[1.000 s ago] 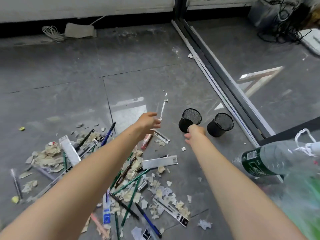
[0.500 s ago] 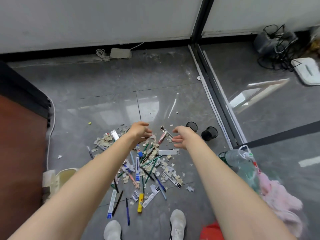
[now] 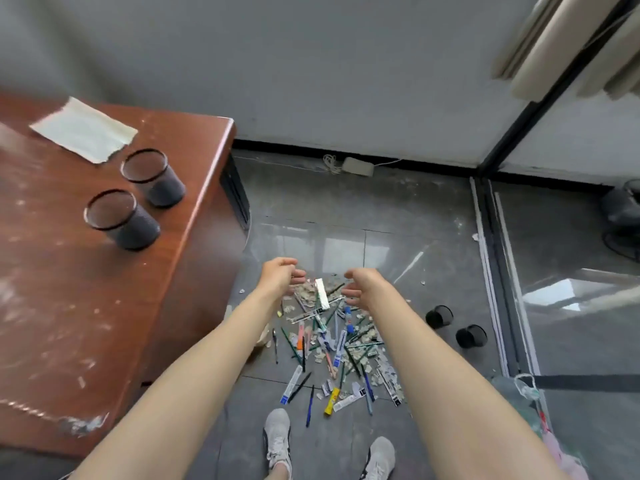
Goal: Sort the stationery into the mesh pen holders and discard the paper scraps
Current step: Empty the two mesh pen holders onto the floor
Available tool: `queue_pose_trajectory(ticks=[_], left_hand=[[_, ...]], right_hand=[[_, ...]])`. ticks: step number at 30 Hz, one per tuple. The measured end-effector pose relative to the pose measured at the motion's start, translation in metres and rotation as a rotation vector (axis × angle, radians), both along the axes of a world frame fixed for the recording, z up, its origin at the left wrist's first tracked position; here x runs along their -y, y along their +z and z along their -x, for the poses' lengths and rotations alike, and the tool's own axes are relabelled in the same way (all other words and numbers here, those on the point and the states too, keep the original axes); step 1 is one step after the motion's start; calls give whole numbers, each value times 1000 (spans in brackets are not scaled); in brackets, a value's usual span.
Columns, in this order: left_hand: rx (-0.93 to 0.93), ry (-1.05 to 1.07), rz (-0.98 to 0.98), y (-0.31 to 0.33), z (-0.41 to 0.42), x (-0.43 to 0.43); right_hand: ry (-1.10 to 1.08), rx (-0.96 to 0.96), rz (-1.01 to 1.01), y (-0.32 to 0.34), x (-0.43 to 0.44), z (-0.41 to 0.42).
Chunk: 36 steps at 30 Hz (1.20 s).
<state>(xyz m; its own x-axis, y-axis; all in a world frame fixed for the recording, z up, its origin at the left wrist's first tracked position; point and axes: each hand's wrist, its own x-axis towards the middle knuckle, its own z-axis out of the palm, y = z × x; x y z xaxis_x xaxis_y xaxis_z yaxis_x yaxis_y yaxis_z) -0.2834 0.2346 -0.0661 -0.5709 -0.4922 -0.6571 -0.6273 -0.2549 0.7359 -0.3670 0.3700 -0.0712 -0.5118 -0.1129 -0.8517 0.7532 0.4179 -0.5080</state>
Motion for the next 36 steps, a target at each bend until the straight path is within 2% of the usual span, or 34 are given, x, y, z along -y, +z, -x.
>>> queue_pose_trajectory(ticks=[4,8,15,17,22,24,27,29,36], left_hand=[[-15,259,31,43,-35,80],[-43,421,64,71,-67,155],[-8,690,7,61,-93,250],[6,702,-32,53,-91,266],[64,532,-90,39,-76,279],[80,489,-59,33,-74,281],[98,611,124,25,-77,288],[89,694,243,24,-86,297],[95,738,305,32,-130,339]], right_hand=[[146,-53,64,34,82,-19],[293,-123,121,60,151,-32],[463,-195,45,64,222,-42],[492,-218,26,62,236,-42],[576,-276,-6,58,263,-42],[650,-375,-37,55,273,-42],[808,-614,-67,52,292,-42],[853,-659,-50,52,311,-43],[1092,-1006,-209,42,362,-39]])
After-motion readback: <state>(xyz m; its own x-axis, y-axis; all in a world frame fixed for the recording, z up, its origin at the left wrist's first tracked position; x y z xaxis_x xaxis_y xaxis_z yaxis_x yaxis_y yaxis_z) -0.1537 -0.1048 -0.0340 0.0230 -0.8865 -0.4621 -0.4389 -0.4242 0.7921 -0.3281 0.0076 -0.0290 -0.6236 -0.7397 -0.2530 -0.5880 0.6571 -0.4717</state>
